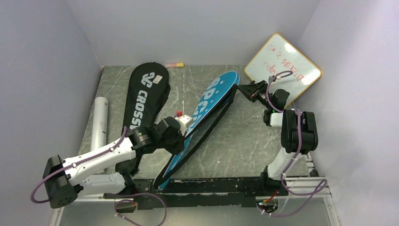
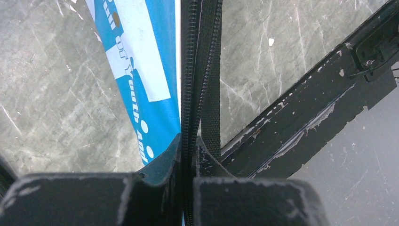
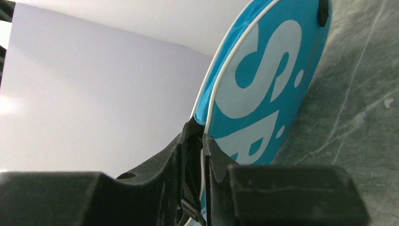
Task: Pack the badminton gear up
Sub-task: Zip the racket bag at the center of the board.
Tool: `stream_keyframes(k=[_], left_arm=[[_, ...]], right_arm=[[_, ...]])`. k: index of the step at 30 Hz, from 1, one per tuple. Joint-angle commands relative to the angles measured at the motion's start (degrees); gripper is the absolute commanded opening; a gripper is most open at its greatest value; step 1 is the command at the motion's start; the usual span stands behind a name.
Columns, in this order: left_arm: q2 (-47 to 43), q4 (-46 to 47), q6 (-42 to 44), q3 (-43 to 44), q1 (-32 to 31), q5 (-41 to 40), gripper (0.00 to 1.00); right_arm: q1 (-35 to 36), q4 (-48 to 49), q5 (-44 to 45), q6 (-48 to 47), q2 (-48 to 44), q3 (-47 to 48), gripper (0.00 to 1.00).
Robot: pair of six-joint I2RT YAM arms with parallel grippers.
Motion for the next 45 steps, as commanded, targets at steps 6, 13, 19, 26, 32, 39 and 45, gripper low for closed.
stream_keyframes(k=[6, 13, 19, 26, 32, 39, 45], left_arm=[[-1.8, 3.8, 1.0, 0.5, 0.4, 1.0, 0.05], [-1.6, 4.0, 1.1, 0.5, 0.8, 1.3, 0.05], [-1.3, 5.1, 1.0, 0.0, 1.6, 2.4, 0.05], [-0.6, 6.4, 1.0, -0.7, 2.4, 3.9, 0.05], [-0.5, 6.6, 1.0, -1.1, 2.7, 4.1, 0.05], [-0.6, 7.1, 0.9, -1.7, 3.0, 4.0, 0.05], [-0.1, 7.4, 1.0, -1.6, 3.1, 3.5, 0.05]], right_arm=[[1.6, 3.3, -0.4, -0.5, 0.9, 2.6, 0.13], [1.6, 4.1, -0.3, 0.2, -0.1, 1.2, 0.00], [2.0, 1.3, -0.3, -1.9, -3.7, -0.8, 0.00], [6.2, -6.0, 0.7, -7.9, -10.1, -5.0, 0.00], [12.4, -12.0, 1.9, -12.6, -16.5, -7.4, 0.00], [22.1, -32.0, 7.3, -26.9, -26.2, -6.1, 0.00], [30.2, -43.0, 11.0, -37.4, -32.3, -4.2, 0.00]])
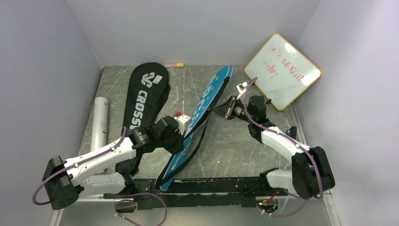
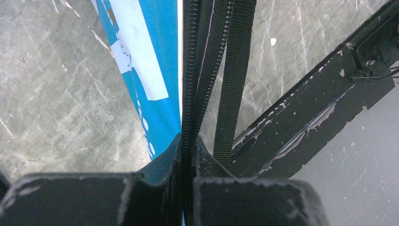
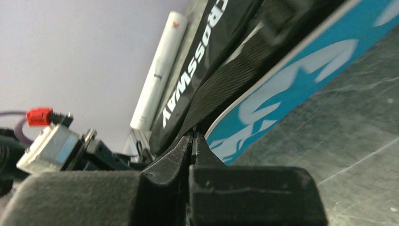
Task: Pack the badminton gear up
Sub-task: Zip the racket bag at the center of the board.
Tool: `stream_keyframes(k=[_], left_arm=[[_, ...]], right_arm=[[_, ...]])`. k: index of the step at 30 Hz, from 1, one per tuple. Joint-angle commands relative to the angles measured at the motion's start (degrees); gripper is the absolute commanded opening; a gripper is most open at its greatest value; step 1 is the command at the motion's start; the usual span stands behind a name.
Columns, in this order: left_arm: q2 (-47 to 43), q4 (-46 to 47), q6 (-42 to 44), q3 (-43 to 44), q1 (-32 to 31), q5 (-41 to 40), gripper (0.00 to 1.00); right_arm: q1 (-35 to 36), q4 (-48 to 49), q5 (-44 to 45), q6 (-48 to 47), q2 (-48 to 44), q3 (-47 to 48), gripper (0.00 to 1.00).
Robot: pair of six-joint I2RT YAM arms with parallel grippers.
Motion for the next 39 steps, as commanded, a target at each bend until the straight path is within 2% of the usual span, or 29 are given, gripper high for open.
stream_keyframes(k=[1, 6, 14, 18, 24, 26, 27, 29, 33, 36, 39], left_arm=[[-0.2, 5.2, 0.1, 0.7, 0.5, 0.3, 0.05], [-0.1, 5.5, -0.3, 0.7, 0.7, -0.4, 0.05], [1.0, 6.7, -0.9, 0.3, 0.8, -0.1, 0.05], [1.2, 6.7, -1.0, 0.4, 0.9, -0.2, 0.05], [0.4, 6.9, -1.4, 0.0, 0.9, -0.9, 0.07], [0.6, 7.0, -1.5, -0.4, 1.0, -1.2, 0.11], [0.8, 7.1, -1.5, -0.6, 1.0, -1.4, 0.11], [1.3, 7.5, -1.5, -1.0, 1.0, -2.1, 0.10], [3.0, 8.3, -0.9, -1.0, 1.0, -2.6, 0.05], [4.8, 8.8, 0.5, -0.3, 1.0, -2.6, 0.05], [7.1, 8.7, 2.0, 0.7, 0.9, -2.6, 0.05]], right_arm=[[6.2, -9.0, 0.3, -10.9, -4.6, 3.2, 0.00], [13.8, -11.2, -0.9, -14.2, -4.8, 2.8, 0.00], [25.9, -3.4, -2.2, -10.4, -1.5, -0.9, 0.00], [26.9, -4.6, -1.3, -12.9, -2.6, -0.6, 0.00], [26.8, -13.6, 7.5, -18.1, -6.0, 1.3, 0.00], [26.8, -16.2, 11.0, -18.5, -6.9, 1.5, 0.00], [26.8, -17.9, 13.1, -18.4, -7.5, 1.7, 0.04], [26.7, -22.0, 18.0, -18.1, -9.1, 1.5, 0.23], [26.5, -27.0, 32.5, -15.5, -16.6, -1.6, 0.40], [26.3, -29.9, 36.1, -15.4, -20.5, -1.4, 0.46], [26.2, -31.1, 36.3, -16.3, -21.7, 0.1, 0.46]])
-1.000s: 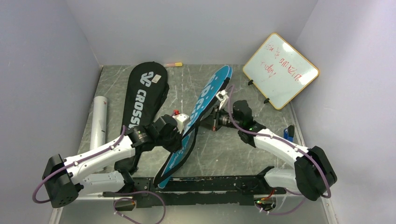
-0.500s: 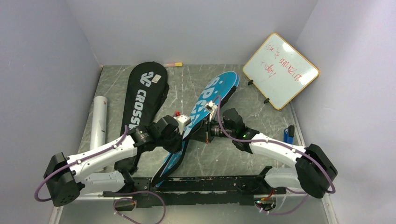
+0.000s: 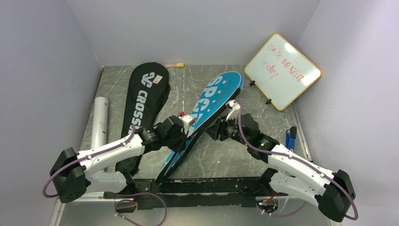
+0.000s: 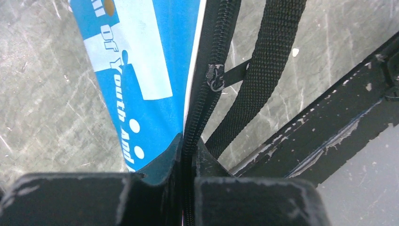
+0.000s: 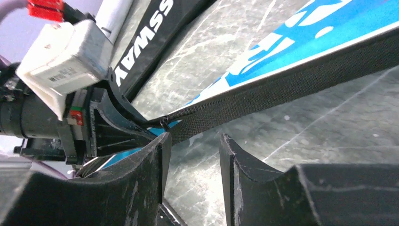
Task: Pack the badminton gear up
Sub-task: Zip the racket bag at the center of the board.
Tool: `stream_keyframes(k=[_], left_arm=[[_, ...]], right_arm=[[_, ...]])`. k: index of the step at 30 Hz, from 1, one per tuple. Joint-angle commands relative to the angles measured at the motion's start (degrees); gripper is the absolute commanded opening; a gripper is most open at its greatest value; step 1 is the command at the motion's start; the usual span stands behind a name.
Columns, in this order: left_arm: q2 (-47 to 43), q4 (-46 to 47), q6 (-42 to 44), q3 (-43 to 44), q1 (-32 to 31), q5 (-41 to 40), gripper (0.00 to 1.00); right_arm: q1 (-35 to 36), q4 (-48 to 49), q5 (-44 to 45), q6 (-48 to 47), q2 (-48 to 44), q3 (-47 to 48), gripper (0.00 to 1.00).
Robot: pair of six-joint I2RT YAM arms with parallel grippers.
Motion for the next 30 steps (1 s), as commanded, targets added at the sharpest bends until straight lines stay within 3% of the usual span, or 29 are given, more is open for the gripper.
stream_keyframes(k=[1, 9, 14, 24, 27, 30], left_arm=[[2.6, 3.8, 1.9, 2.2, 0.1, -1.0, 0.05], [4.9, 5.0, 2.0, 2.5, 0.2, -1.0, 0.05], [5.9, 5.9, 1.8, 2.1, 0.2, -1.0, 0.05], [10.4, 9.8, 2.8, 3.3, 0.1, -0.6, 0.05], [12.5, 10.8, 3.3, 4.1, 0.0, 1.5, 0.17], [13.2, 12.6, 2.8, 4.2, 0.0, 5.5, 0.48]], right_arm=[[-0.1, -3.2, 6.1, -0.9, -1.9, 2.3, 0.46], [-0.1, 2.1, -4.2, -0.9, 8.9, 5.6, 0.46], [-0.5, -1.3, -4.4, 1.8, 16.0, 5.5, 0.43], [-1.9, 2.5, -7.6, 5.7, 10.5, -6.1, 0.40], [-2.1, 5.6, -8.7, 3.5, 10.4, -6.3, 0.41], [-2.7, 8.1, -8.5, 3.1, 9.0, -7.0, 0.43]])
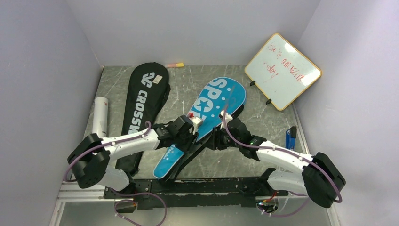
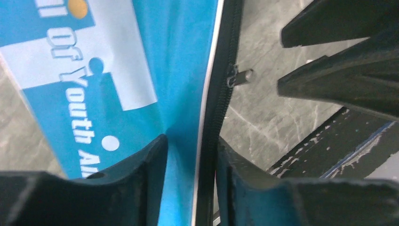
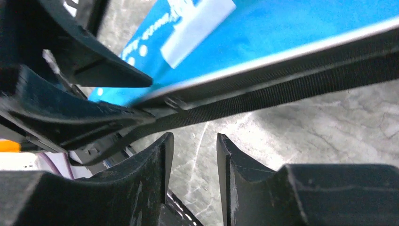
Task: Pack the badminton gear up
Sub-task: Zip the racket bag at the center of the board.
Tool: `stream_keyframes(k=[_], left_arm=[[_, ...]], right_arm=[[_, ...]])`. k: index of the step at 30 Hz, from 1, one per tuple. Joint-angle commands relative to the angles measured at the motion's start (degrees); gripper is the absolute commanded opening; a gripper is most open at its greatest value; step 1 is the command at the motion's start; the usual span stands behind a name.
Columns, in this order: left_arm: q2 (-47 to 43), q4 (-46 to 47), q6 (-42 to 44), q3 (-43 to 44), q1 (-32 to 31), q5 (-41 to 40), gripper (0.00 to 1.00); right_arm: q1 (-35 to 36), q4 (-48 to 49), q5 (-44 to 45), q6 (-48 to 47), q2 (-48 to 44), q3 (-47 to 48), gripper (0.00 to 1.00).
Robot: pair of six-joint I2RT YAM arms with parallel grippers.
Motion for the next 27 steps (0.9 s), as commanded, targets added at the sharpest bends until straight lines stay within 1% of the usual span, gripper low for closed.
stream_keyframes(k=[1, 2, 4, 6, 8, 12, 15, 17, 20, 25, 27], left_arm=[[0.1, 6.9, -0.3, 2.6, 0.0, 5.4, 0.57], [-0.5, 7.5, -0.7, 2.2, 0.1, 6.2, 0.64], [-1.8, 7.6, -1.8, 2.0, 0.1, 6.8, 0.73], [-3.1, 7.3, -2.8, 2.0, 0.3, 5.9, 0.77], [-3.6, 6.1, -3.6, 2.3, 1.2, 4.5, 0.76], [-1.7, 1.7, -3.8, 4.1, 4.1, 0.7, 0.71], [-1.1, -0.2, -3.3, 5.1, 5.8, -2.2, 0.71], [-1.1, -1.6, -2.4, 5.8, 7.5, -4.6, 0.73], [-0.1, -3.4, -0.5, 6.9, 12.2, -3.1, 0.73], [1.9, -2.4, 1.6, 7.2, 18.3, 2.1, 0.72], [3.1, -2.0, 1.9, 7.5, 19.9, 4.0, 0.72]], right_arm=[[-0.8, 6.9, -0.4, -1.3, -2.5, -0.5, 0.44], [-1.0, 6.2, 0.6, -1.2, -2.8, -0.4, 0.46], [-1.1, 4.9, 2.9, -1.2, -3.2, -0.6, 0.50], [-1.1, 5.1, 3.7, -1.7, -3.6, -1.6, 0.52], [-1.1, 6.7, 3.2, -2.0, -3.9, -3.4, 0.52], [-1.0, 13.7, -1.5, -2.4, -3.2, -7.6, 0.51], [-1.0, 17.8, -4.7, -2.9, -1.5, -8.5, 0.56], [-0.9, 18.5, -5.4, -4.0, -0.1, -8.1, 0.60], [-0.2, 18.3, -5.1, -6.8, 1.7, -7.0, 0.60], [1.0, 19.0, -1.5, -10.3, 4.9, -6.1, 0.50], [1.9, 19.5, -0.8, -11.4, 5.3, -5.7, 0.48]])
